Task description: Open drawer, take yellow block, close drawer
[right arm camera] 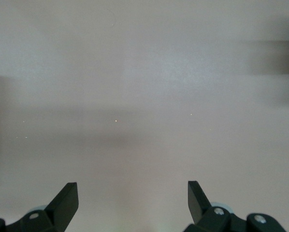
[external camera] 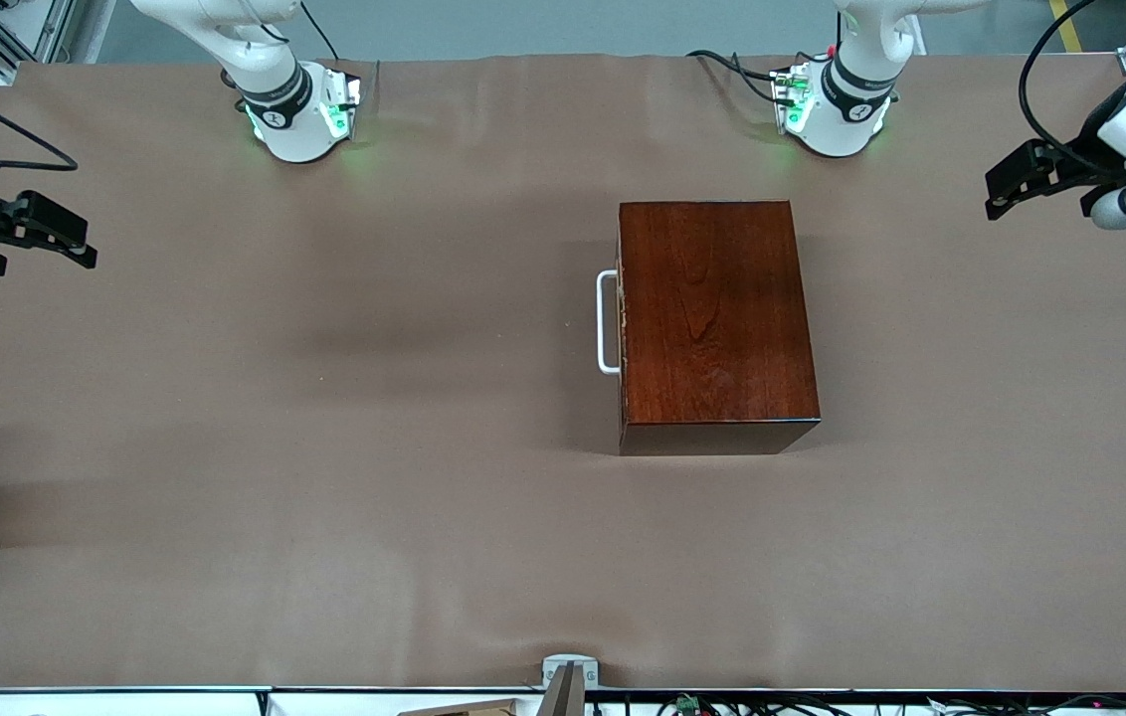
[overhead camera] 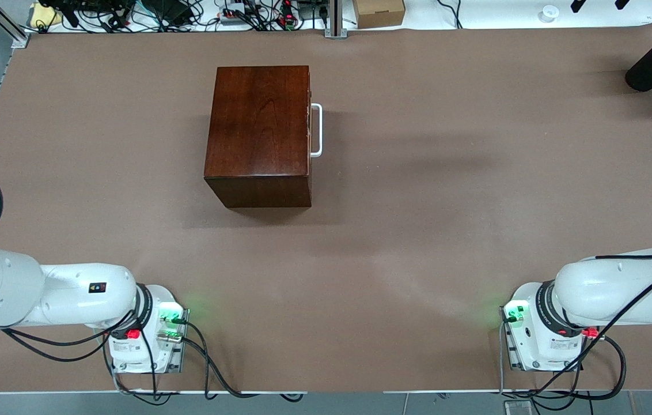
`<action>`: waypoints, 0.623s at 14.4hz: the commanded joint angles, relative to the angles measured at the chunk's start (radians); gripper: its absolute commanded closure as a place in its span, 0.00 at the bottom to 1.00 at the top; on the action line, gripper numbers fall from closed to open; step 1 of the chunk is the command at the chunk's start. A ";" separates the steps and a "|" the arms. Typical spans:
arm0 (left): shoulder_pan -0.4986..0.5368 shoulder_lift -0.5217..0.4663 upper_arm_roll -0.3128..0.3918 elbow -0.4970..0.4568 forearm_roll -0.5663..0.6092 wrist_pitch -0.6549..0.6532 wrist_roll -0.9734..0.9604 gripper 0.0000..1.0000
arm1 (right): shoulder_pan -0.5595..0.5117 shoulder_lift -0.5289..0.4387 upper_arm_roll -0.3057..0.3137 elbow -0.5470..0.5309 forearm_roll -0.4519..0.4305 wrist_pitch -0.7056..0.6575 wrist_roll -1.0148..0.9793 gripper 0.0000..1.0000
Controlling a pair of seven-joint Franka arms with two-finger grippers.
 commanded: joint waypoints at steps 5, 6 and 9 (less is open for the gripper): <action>0.000 0.022 -0.004 0.040 -0.009 -0.026 0.003 0.00 | -0.017 0.010 0.011 0.023 0.007 -0.009 -0.007 0.00; -0.003 0.024 -0.006 0.042 -0.011 -0.026 0.003 0.00 | -0.017 0.010 0.011 0.023 0.007 -0.010 -0.005 0.00; -0.023 0.056 -0.042 0.048 -0.012 -0.024 -0.006 0.00 | -0.020 0.010 0.011 0.023 0.007 -0.012 -0.004 0.00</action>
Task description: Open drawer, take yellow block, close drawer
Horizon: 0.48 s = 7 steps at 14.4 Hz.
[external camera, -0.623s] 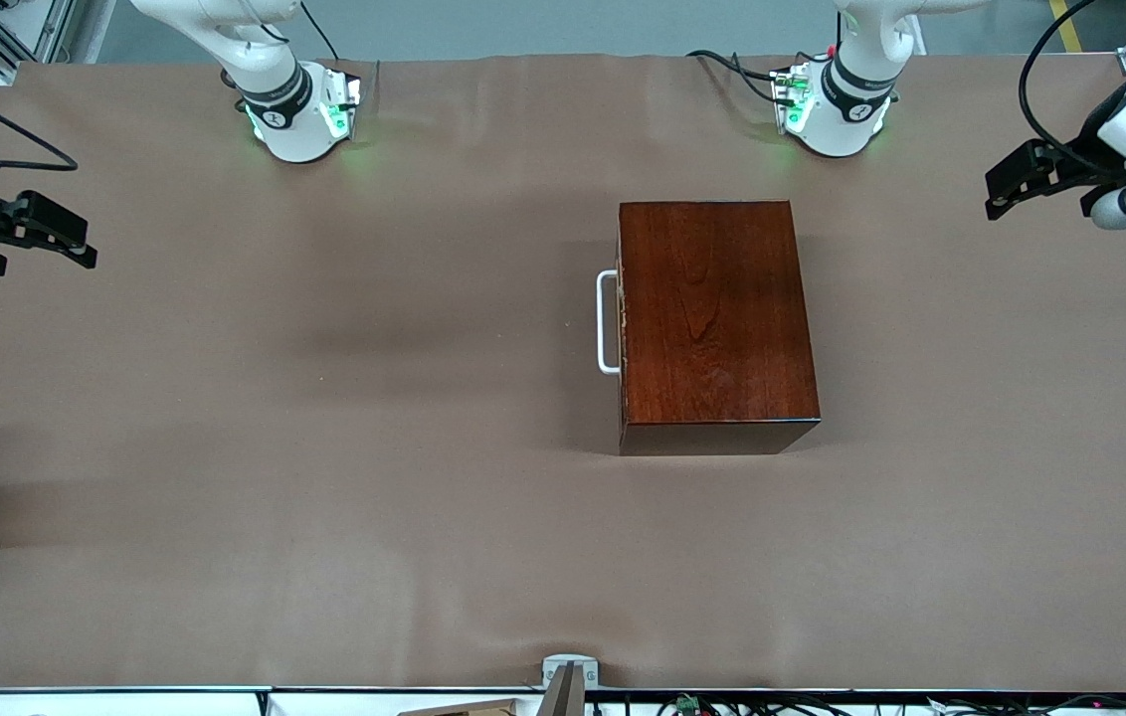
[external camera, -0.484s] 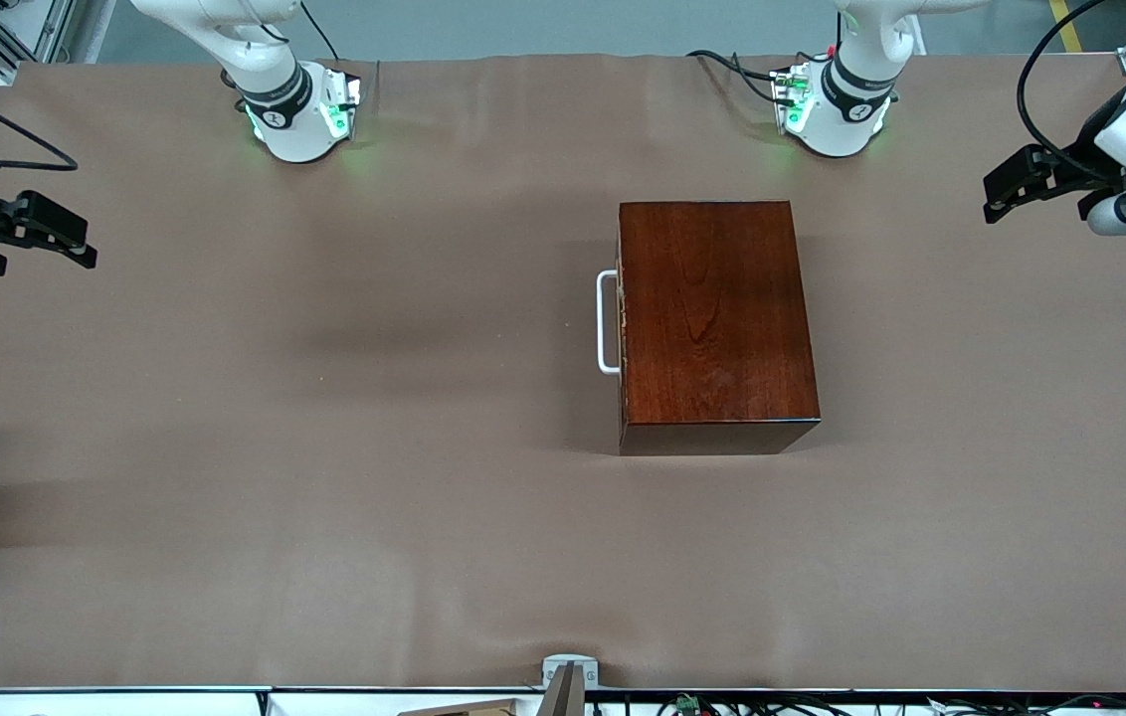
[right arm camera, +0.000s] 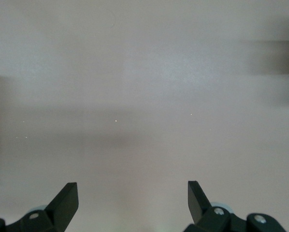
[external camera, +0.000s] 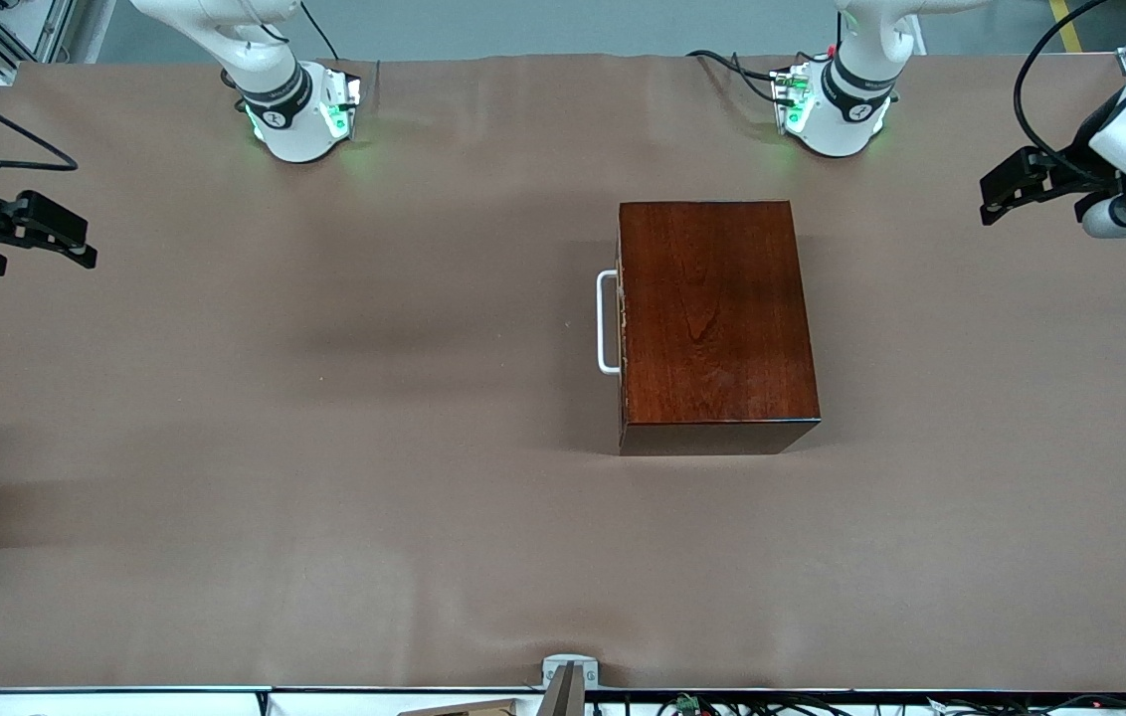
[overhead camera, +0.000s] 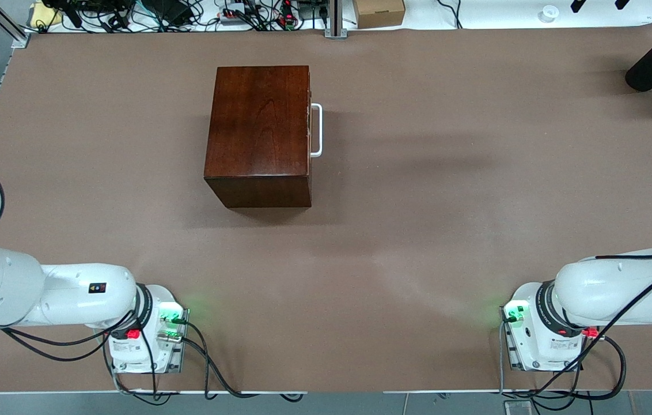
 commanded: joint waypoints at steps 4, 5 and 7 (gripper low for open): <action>-0.066 0.176 -0.151 0.169 -0.006 -0.021 -0.198 0.00 | -0.020 0.010 0.011 0.023 0.009 -0.009 -0.004 0.00; -0.101 0.226 -0.168 0.209 -0.001 -0.018 -0.245 0.00 | -0.020 0.010 0.011 0.023 0.009 -0.009 -0.002 0.00; -0.201 0.314 -0.165 0.269 0.000 0.002 -0.369 0.00 | -0.021 0.010 0.011 0.023 0.009 -0.007 -0.004 0.00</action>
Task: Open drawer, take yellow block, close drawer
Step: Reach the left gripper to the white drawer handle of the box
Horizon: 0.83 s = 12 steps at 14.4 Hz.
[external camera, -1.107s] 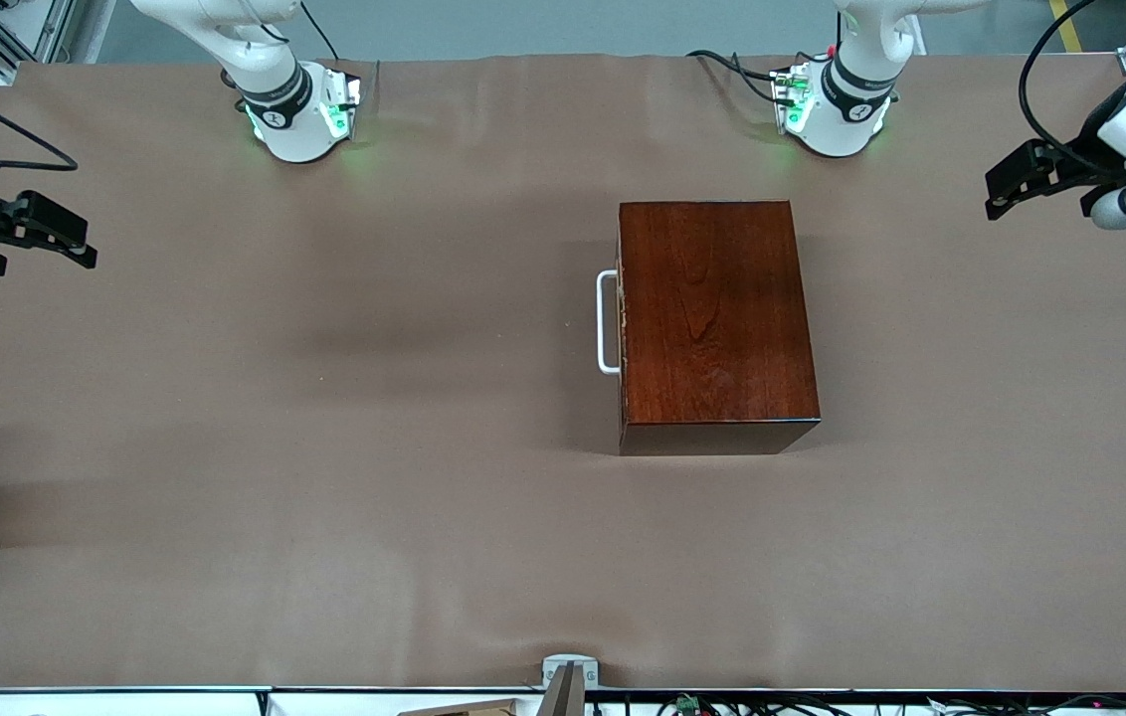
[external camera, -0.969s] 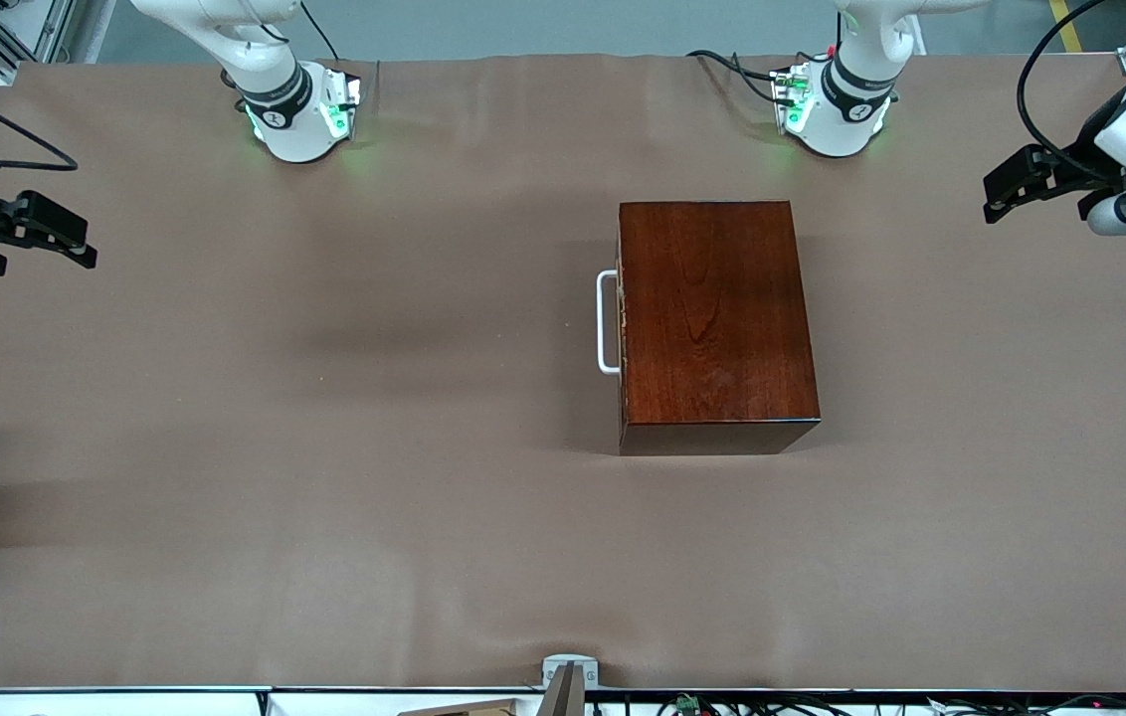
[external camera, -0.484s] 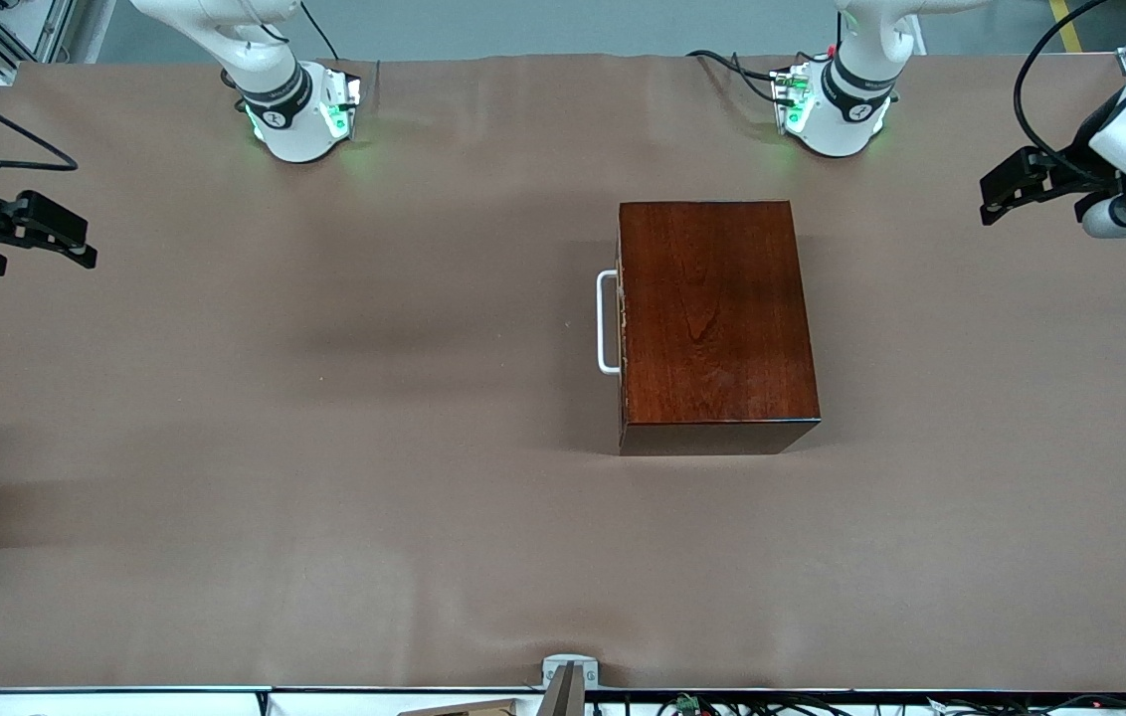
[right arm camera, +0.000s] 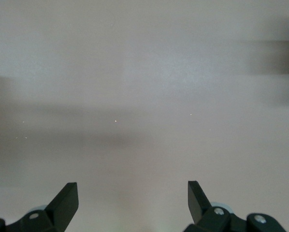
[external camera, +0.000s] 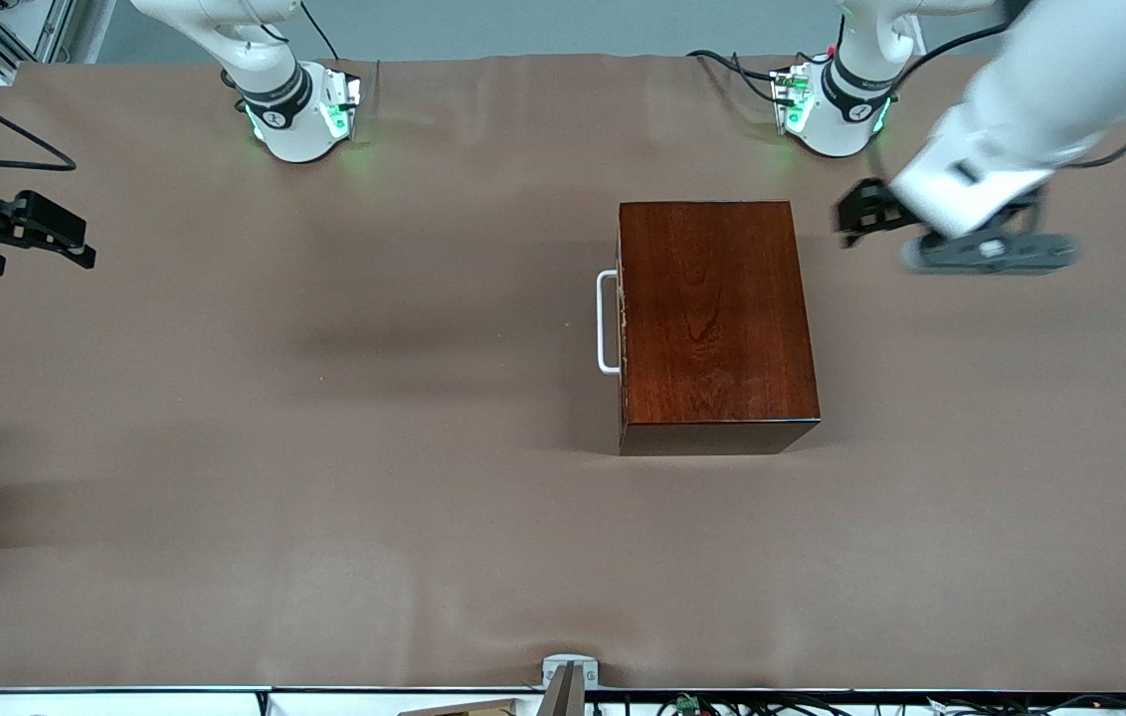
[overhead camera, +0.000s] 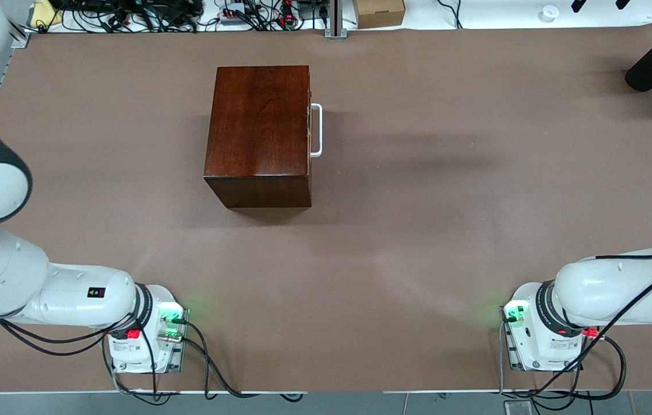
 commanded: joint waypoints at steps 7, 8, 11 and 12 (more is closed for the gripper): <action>-0.414 0.344 0.055 0.215 0.080 0.160 -0.477 0.00 | -0.019 0.010 0.013 0.021 0.002 -0.005 -0.004 0.00; -0.480 0.383 0.095 0.243 0.099 0.163 -0.504 0.00 | -0.021 0.010 0.013 0.021 0.002 -0.005 -0.004 0.00; -0.730 0.501 0.323 0.306 0.111 0.190 -0.545 0.00 | -0.019 0.010 0.013 0.021 0.002 -0.005 -0.004 0.00; -0.804 0.544 0.392 0.322 0.110 0.195 -0.545 0.00 | -0.021 0.010 0.013 0.021 0.002 -0.005 -0.004 0.00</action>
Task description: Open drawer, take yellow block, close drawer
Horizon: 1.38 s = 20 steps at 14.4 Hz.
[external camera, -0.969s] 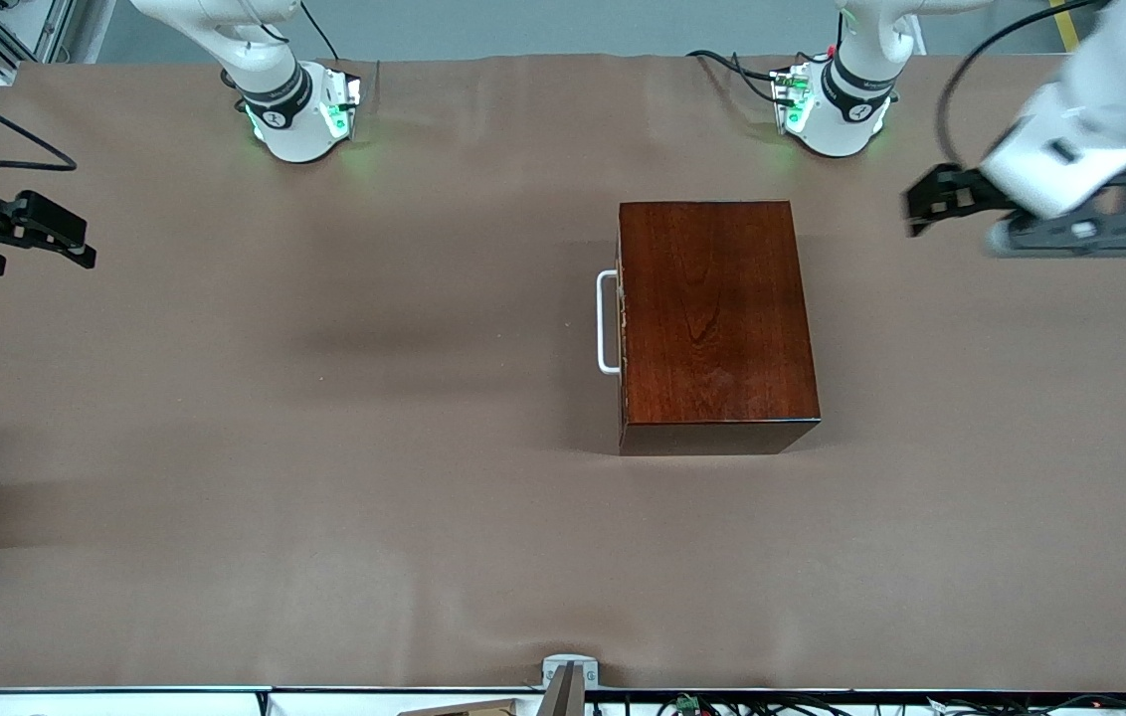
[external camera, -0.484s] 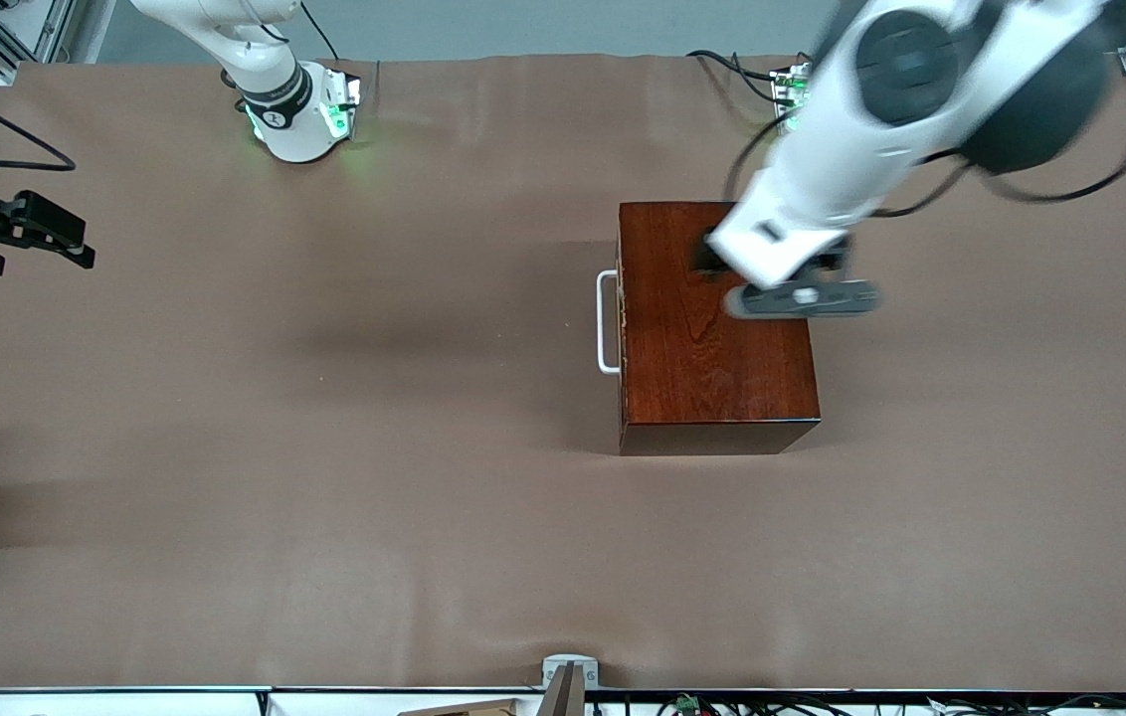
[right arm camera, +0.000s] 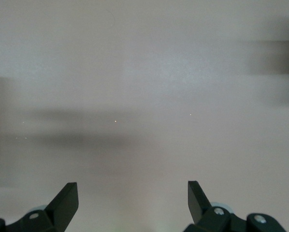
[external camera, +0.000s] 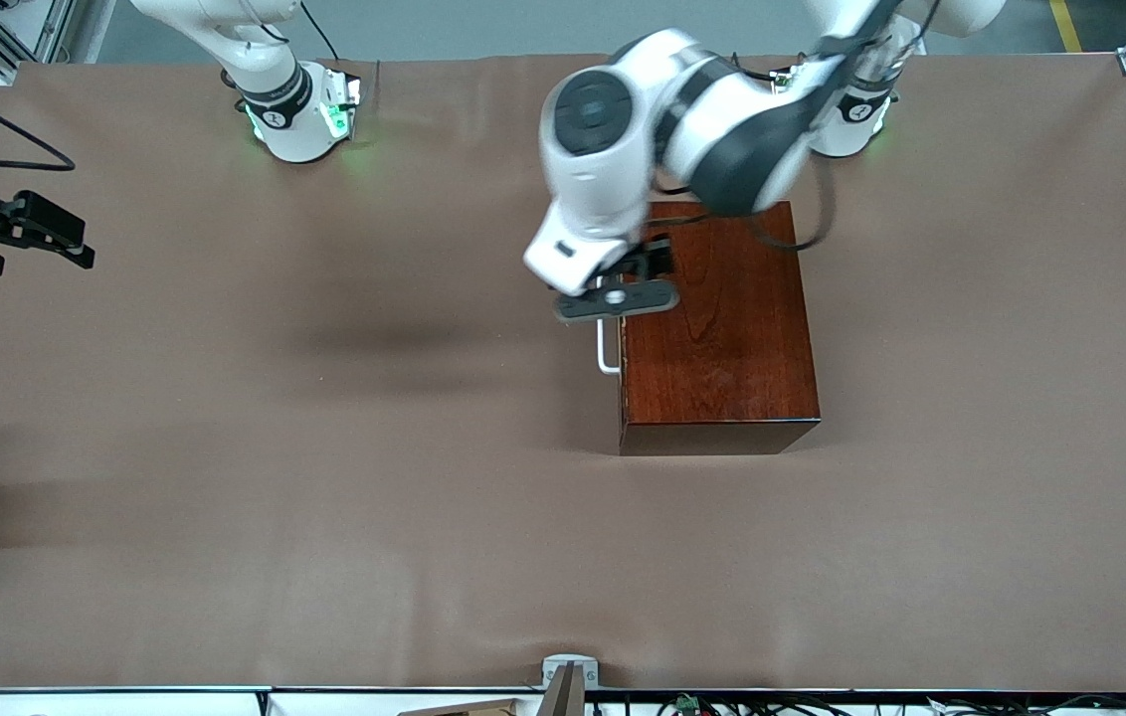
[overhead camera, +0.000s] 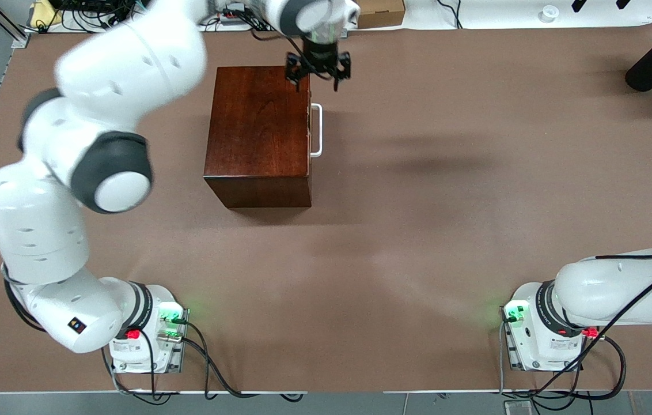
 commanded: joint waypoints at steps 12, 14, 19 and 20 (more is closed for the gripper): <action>-0.239 0.245 0.195 0.089 0.030 0.025 -0.108 0.00 | -0.022 0.012 0.013 0.019 0.002 -0.005 -0.004 0.00; -0.239 0.251 0.195 0.087 0.030 0.023 -0.104 0.00 | -0.022 0.012 0.013 0.019 0.002 -0.005 -0.004 0.00; -0.242 0.271 0.192 0.087 0.067 0.023 -0.013 0.00 | -0.022 0.012 0.013 0.019 0.002 -0.005 -0.004 0.00; -0.243 0.277 0.192 0.089 0.067 0.025 -0.002 0.00 | -0.023 0.012 0.013 0.019 0.002 -0.005 -0.004 0.00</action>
